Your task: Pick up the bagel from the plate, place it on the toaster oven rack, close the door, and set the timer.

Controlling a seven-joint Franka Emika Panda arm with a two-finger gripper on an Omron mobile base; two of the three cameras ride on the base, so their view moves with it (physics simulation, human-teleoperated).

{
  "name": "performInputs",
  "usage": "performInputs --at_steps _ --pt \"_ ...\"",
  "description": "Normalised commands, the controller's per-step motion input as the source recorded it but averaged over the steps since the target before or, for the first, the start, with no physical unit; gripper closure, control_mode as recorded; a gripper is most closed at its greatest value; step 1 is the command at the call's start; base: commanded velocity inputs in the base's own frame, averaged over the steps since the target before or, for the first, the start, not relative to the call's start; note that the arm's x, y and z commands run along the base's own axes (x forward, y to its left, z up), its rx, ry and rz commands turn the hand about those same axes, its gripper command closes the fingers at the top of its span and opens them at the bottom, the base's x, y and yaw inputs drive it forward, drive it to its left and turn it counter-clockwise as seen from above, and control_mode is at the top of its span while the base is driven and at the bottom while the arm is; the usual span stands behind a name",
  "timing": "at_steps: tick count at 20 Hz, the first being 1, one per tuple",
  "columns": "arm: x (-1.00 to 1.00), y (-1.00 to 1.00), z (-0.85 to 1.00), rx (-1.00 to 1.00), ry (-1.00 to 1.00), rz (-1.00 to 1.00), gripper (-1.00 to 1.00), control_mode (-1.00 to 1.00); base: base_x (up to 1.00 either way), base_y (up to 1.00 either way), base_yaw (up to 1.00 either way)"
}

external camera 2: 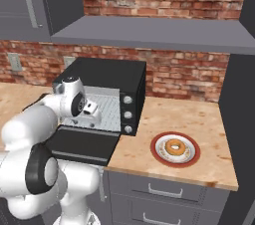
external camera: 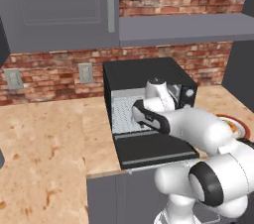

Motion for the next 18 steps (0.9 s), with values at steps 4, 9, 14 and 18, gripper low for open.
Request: performInputs --at_steps 4,9,14,18 --pt "-1.0 -0.16 -0.24 0.0 0.0 -0.11 -1.0 -1.0 0.0 0.0 0.0" --pt "-0.81 -0.27 0.58 0.03 -0.23 -0.06 -1.0 -1.0 0.0 0.0 0.0" --pt "-0.33 -0.73 0.98 0.08 -0.27 -0.11 -1.0 -1.0 0.0 0.0 0.0" --pt "-0.06 -0.99 0.52 0.06 -0.07 -0.16 -1.0 -1.0 0.0 0.0 0.0"
